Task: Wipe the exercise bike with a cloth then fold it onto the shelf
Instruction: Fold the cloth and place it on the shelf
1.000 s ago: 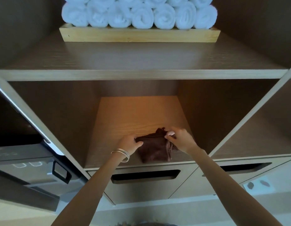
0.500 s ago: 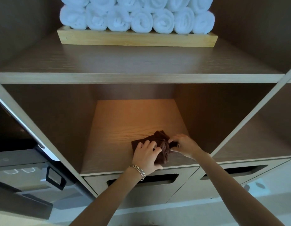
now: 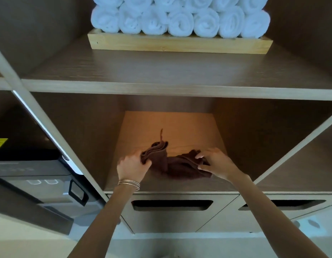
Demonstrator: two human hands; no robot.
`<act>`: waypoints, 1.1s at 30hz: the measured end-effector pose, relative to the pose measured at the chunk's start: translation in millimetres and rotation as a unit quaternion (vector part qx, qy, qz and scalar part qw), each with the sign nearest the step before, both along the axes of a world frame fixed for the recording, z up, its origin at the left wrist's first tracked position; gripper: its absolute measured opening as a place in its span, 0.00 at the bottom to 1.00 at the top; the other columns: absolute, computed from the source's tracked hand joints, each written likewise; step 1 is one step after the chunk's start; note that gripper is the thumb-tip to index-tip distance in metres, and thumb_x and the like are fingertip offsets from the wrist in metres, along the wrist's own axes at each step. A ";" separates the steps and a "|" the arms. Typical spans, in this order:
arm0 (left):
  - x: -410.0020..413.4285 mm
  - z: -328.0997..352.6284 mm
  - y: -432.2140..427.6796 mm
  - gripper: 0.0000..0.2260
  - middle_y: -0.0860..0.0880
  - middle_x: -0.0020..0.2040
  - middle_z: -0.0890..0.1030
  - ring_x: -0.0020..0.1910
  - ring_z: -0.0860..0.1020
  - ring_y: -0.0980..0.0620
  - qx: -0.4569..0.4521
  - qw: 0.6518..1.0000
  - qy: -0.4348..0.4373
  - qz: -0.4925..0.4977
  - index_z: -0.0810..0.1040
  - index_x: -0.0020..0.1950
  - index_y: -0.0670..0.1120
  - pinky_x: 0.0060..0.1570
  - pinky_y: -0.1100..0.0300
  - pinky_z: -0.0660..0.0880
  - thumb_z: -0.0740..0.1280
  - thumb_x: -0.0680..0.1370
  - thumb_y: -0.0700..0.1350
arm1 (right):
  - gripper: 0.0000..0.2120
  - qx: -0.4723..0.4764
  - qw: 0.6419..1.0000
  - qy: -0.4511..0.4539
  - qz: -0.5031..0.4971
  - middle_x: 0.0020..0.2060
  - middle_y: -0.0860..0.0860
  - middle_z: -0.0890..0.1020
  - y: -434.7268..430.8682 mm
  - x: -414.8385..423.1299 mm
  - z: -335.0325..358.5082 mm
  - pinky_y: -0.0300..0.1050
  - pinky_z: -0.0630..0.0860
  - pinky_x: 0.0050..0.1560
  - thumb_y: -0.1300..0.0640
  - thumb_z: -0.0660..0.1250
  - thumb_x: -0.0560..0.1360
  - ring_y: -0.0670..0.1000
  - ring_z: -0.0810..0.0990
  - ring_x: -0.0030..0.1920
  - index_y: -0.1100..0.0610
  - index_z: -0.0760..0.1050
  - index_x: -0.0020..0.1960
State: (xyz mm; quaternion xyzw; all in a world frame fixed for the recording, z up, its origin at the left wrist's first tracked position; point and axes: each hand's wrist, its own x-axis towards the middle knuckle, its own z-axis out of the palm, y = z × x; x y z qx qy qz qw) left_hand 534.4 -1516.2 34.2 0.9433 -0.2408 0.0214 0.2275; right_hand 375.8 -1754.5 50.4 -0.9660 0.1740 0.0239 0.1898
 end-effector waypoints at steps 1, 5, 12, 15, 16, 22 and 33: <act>2.9 -2.3 7.3 0.12 0.43 0.42 0.81 0.44 0.80 0.40 0.016 1.000 0.013 0.021 0.77 0.48 0.46 0.44 0.53 0.76 0.68 0.70 0.52 | 0.14 -0.006 1.000 -0.013 0.001 0.57 0.44 0.76 4.0 3.0 0.6 0.45 0.70 0.58 0.52 0.70 0.73 0.46 0.71 0.59 0.47 0.75 0.58; -4.8 -17.0 21.0 0.17 0.44 0.53 0.76 0.52 0.76 0.43 0.148 0.987 -0.044 0.039 0.73 0.55 0.43 0.49 0.51 0.74 0.69 0.70 0.47 | 0.09 -0.006 0.999 -0.032 0.006 0.59 0.46 0.76 19.2 15.1 0.8 0.50 0.73 0.59 0.55 0.67 0.75 0.49 0.72 0.61 0.47 0.76 0.55; -22.5 -27.7 -8.3 0.23 0.50 0.75 0.61 0.76 0.56 0.49 0.104 0.966 -0.038 -0.234 0.62 0.73 0.51 0.74 0.53 0.55 0.60 0.78 0.51 | 0.17 -0.016 0.997 0.074 0.026 0.64 0.48 0.69 28.2 19.7 -11.9 0.51 0.71 0.62 0.55 0.68 0.75 0.52 0.67 0.66 0.47 0.73 0.62; -19.8 -34.8 -8.8 0.22 0.55 0.78 0.54 0.77 0.48 0.52 0.163 0.952 0.012 -0.258 0.58 0.74 0.58 0.75 0.49 0.52 0.53 0.80 0.56 | 0.18 -0.031 0.995 0.094 0.017 0.63 0.48 0.71 25.4 16.2 -9.4 0.47 0.75 0.55 0.57 0.68 0.74 0.53 0.74 0.58 0.45 0.72 0.62; -16.8 -36.8 -5.0 0.21 0.56 0.78 0.53 0.77 0.47 0.53 0.170 0.952 0.017 -0.255 0.58 0.74 0.60 0.74 0.48 0.53 0.53 0.80 0.57 | 0.18 -0.040 0.994 0.099 0.020 0.61 0.49 0.74 24.1 15.5 -8.5 0.44 0.75 0.50 0.59 0.67 0.73 0.51 0.76 0.53 0.45 0.72 0.61; -1.1 -39.8 14.5 0.22 0.58 0.78 0.49 0.77 0.46 0.53 0.176 0.944 0.070 -0.270 0.57 0.73 0.64 0.75 0.45 0.50 0.56 0.80 0.56 | 0.14 0.151 0.983 0.089 -0.048 0.50 0.50 0.81 9.7 13.4 4.8 0.34 0.71 0.44 0.68 0.65 0.72 0.46 0.78 0.46 0.55 0.79 0.53; 2.0 -38.3 30.1 0.31 0.49 0.76 0.55 0.75 0.55 0.48 0.120 0.960 0.098 -0.234 0.61 0.72 0.49 0.72 0.52 0.59 0.69 0.73 0.54 | 0.21 -0.043 0.995 0.073 0.043 0.59 0.45 0.72 48.6 -21.0 -23.7 0.44 0.74 0.55 0.40 0.69 0.70 0.47 0.72 0.58 0.47 0.73 0.59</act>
